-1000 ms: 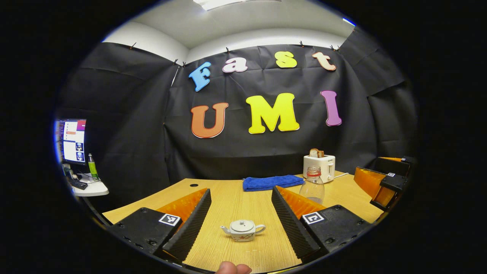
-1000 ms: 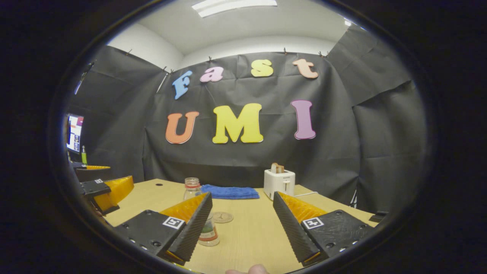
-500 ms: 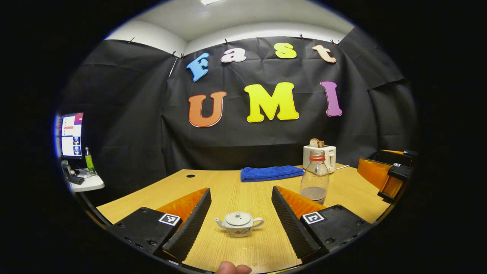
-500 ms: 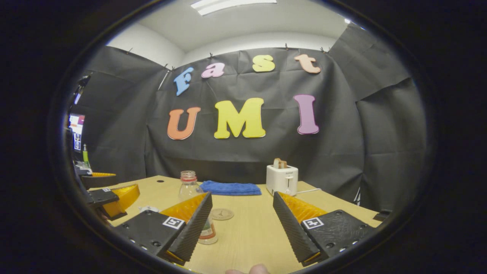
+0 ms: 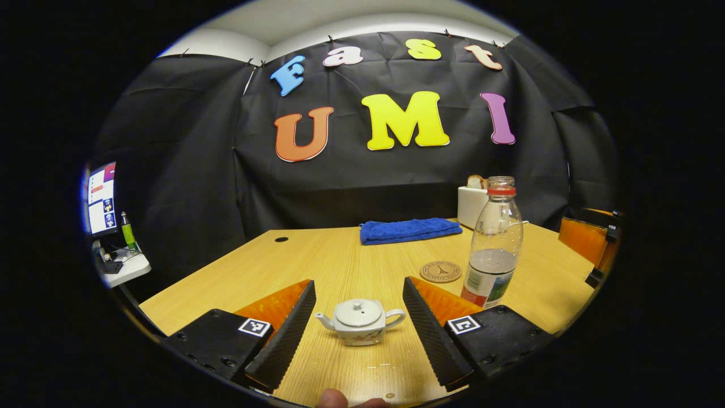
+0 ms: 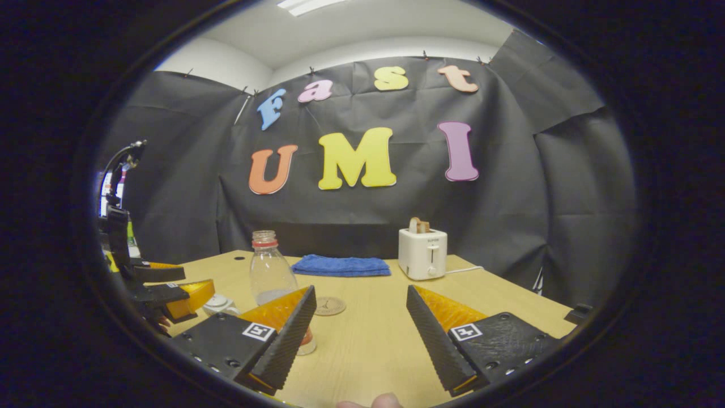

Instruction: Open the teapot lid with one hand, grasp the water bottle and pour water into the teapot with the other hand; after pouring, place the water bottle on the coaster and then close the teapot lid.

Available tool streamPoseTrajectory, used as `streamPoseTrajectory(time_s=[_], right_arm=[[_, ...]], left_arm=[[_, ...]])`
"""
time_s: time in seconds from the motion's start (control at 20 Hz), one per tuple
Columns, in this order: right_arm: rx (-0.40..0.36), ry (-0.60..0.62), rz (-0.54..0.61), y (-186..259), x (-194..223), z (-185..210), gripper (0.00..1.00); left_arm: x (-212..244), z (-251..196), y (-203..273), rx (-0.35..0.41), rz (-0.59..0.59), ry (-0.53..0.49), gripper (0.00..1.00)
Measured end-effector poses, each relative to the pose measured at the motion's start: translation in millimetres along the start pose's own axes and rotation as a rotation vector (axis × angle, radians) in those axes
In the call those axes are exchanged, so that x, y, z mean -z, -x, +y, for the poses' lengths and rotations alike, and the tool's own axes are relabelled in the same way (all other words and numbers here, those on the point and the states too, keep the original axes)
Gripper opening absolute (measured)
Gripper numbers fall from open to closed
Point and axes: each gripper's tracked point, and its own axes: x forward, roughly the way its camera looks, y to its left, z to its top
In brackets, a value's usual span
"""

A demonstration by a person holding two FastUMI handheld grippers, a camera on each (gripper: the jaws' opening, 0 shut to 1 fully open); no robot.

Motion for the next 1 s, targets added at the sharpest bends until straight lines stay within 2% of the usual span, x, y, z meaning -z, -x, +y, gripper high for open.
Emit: streamPoseTrajectory(time_s=[0.05,0.2,0.35,0.45,0.5,0.55,0.6,0.7,0.85,0.95,1.0], right_arm=[[0.008,0.007,-0.005,-0.1,-1.1,-4.7,0.96],[0.022,0.013,-0.004,-2.8,0.5,-12.8,0.95],[0.024,0.007,0.006,-6.1,4.4,-16.2,0.95],[0.017,0.003,0.013,-9.3,6.8,-14.6,0.96],[0.011,0.004,0.016,-10.8,8.3,-14.0,0.96],[0.000,0.007,0.019,-11.1,10.0,-12.4,0.96],[-0.016,0.010,0.022,-11.8,11.7,-10.2,0.96],[-0.028,0.013,0.025,-13.5,12.9,-8.9,0.96],[-0.045,0.014,0.032,-15.5,15.2,-5.5,0.96],[-0.060,0.016,0.040,-16.3,18.2,-0.3,0.96],[-0.077,0.016,0.043,-17.0,20.0,3.4,0.96]], left_arm=[[3.0,1.4,-6.3,-0.004,0.018,0.007,0.95],[11.0,2.4,-18.2,-0.001,0.070,0.025,0.80],[16.7,2.8,-25.6,-0.009,0.100,0.009,0.73],[20.9,4.8,-28.6,-0.010,0.118,0.010,0.63],[23.7,2.3,-29.4,-0.005,0.128,0.013,0.58],[27.4,0.0,-30.4,-0.001,0.144,0.014,0.59],[31.0,0.2,-31.4,0.002,0.154,0.014,0.51],[30.5,1.4,-33.0,-0.003,0.159,0.019,0.45],[31.5,2.4,-35.1,-0.016,0.166,0.022,0.43],[30.0,2.3,-37.8,-0.012,0.164,0.013,0.36],[30.1,3.3,-37.3,-0.014,0.162,0.013,0.30]])
